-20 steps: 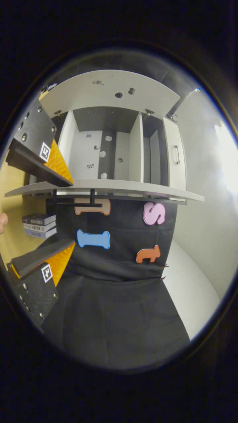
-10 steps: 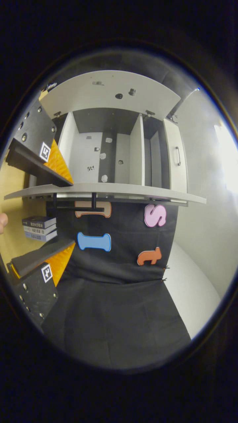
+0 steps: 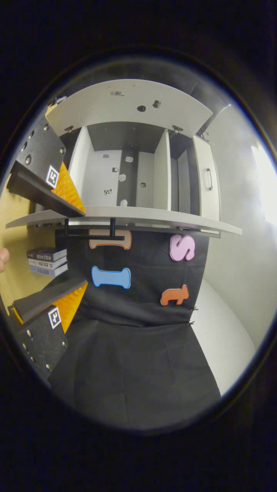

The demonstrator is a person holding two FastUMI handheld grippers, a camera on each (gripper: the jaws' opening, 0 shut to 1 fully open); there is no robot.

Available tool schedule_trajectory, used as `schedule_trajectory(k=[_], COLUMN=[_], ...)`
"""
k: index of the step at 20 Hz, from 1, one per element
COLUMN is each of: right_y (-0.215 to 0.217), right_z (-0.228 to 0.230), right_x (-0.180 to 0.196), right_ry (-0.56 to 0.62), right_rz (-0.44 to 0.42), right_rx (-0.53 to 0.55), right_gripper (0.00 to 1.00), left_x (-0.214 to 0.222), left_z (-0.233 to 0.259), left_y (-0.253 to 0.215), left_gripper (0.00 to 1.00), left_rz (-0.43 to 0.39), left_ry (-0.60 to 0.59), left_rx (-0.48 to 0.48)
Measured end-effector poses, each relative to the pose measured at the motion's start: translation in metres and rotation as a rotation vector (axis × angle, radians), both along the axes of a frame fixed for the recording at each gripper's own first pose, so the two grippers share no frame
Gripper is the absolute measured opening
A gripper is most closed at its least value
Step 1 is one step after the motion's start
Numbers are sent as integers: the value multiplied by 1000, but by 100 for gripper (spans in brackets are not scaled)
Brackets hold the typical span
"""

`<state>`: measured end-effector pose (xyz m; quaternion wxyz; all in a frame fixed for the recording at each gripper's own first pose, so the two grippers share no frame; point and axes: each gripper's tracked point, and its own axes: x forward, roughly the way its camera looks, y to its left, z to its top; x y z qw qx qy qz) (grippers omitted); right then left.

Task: Grasp the bottle in the cabinet with the left hand and place it on the coaster, then close the right door with the right hand and the left door with the left hand.

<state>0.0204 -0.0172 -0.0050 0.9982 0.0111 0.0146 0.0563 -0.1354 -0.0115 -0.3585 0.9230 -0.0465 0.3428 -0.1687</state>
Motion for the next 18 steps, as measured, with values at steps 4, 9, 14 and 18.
schedule_trajectory(k=[4,9,14,18], right_y=[5,-1,-35,-78], right_z=[-2,-4,-9,-16], right_x=[0,-2,-7,-12], right_ry=[2,8,14,36], right_rz=[9,-4,-62,-134], right_rx=[-1,5,-23,-29], right_gripper=[96,96,96,96], left_x=[9,43,94,116], left_z=[0,1,-19,-53], left_y=[3,-13,-58,-108], left_gripper=[71,71,71,71], left_rz=[25,21,-29,-46], left_ry=[2,10,71,173], left_rx=[-9,-3,9,-44])
